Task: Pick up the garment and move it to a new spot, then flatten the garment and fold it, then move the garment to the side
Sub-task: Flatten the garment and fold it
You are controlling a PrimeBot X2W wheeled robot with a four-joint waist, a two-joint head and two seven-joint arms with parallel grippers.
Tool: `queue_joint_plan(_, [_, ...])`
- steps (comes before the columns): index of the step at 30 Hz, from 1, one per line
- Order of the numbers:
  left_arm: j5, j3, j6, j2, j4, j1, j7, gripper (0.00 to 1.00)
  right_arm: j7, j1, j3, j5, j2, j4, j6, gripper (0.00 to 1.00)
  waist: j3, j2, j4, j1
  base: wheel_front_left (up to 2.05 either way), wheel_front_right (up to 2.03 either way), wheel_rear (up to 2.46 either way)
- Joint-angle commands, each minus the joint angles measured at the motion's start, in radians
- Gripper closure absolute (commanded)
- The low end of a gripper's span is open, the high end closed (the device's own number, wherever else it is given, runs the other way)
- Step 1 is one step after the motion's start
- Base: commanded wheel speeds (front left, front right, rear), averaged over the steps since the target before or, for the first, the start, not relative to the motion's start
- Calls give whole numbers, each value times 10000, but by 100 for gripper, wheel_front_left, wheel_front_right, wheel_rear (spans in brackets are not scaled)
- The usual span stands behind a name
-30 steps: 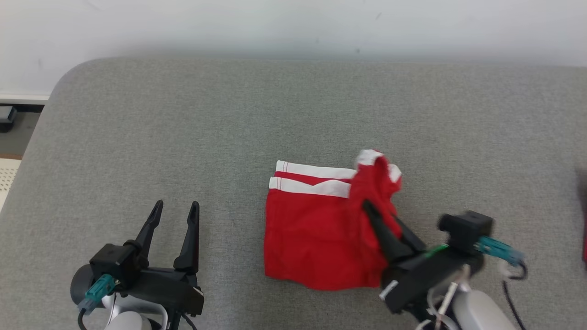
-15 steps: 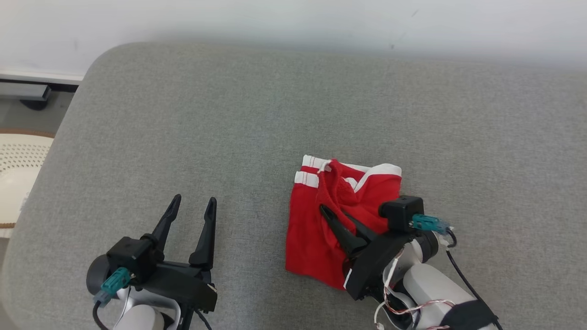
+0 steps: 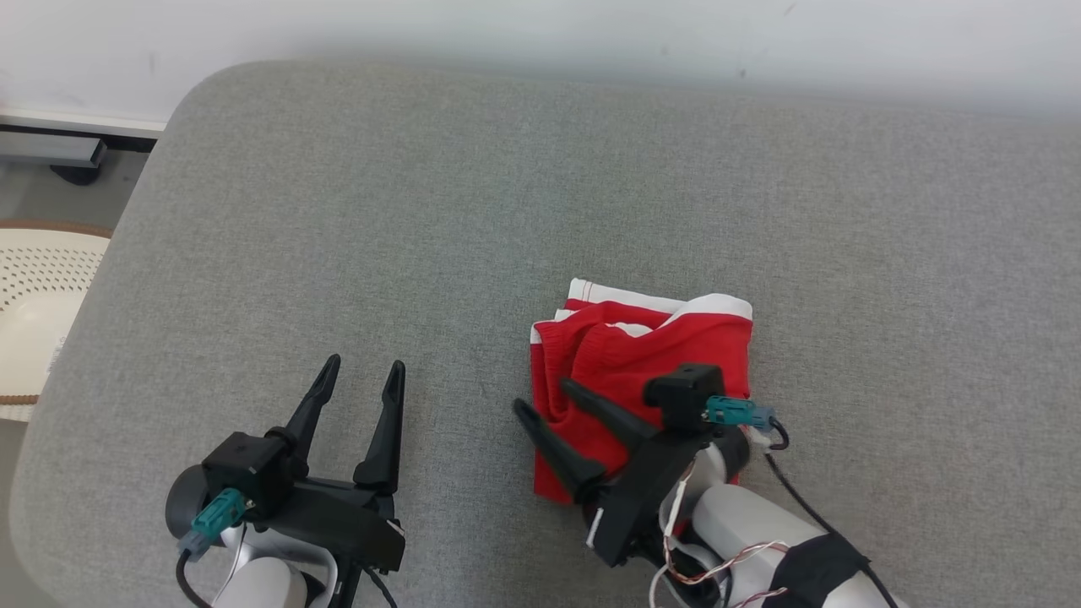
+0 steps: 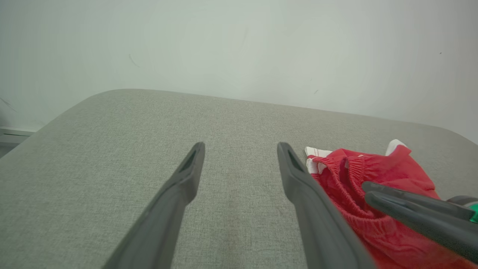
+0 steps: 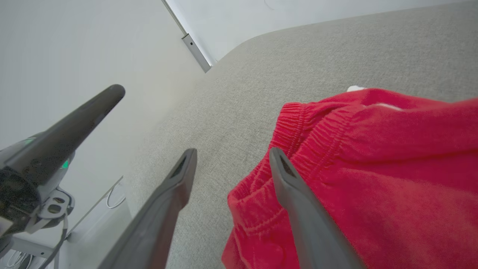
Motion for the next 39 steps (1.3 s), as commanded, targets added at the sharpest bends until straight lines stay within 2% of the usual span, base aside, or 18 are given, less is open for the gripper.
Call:
queue_joint_plan(1, [128,79,-8,6,23,-84,-43,0,-184,-166,327,397,-29,-248,-5,0,-26,-1,-26,0,0,0,0])
queue_joint_plan(5, [153,186,30,33,22,44,-43,0,-573,-404,486,135,-48,-445,-5,0,-86,-1,-185,0,0,0,0])
queue_joint_plan(8, [137,304,64,82,33,163,-43,0,-692,-358,-405,-870,-57,-508,-5,0,-181,-1,-417,0,0,0,0])
queue_joint_plan(9, [137,304,64,82,33,163,-43,0,-692,-358,-405,-870,-57,-508,-5,0,-181,-1,-417,0,0,0,0])
queue_joint_plan(15, [-31,528,139,171,-39,322,-43,0,-685,1069,-3384,-3507,-198,-1966,-5,0,-386,-1,-944,0,0,0,0])
queue_joint_plan(16, [-4,613,171,282,-62,360,-43,0,-688,1630,-4196,-4119,-221,-2471,-5,0,-449,-1,-1115,0,0,0,0])
queue_joint_plan(23, [132,712,521,546,-55,562,121,0,-689,3425,-6413,-5825,-222,-3644,-5,0,-759,-1,-1620,0,0,0,0])
queue_joint_plan(34, [144,762,1032,782,-449,1281,386,0,-168,5227,-7794,-6693,-113,-4534,-5,0,-1110,-1,-2092,0,0,0,0])
queue_joint_plan(39, [165,676,1107,834,-589,1529,521,0,159,5802,-8212,-7132,-76,-4870,-5,0,-1249,-1,-2102,0,0,0,0])
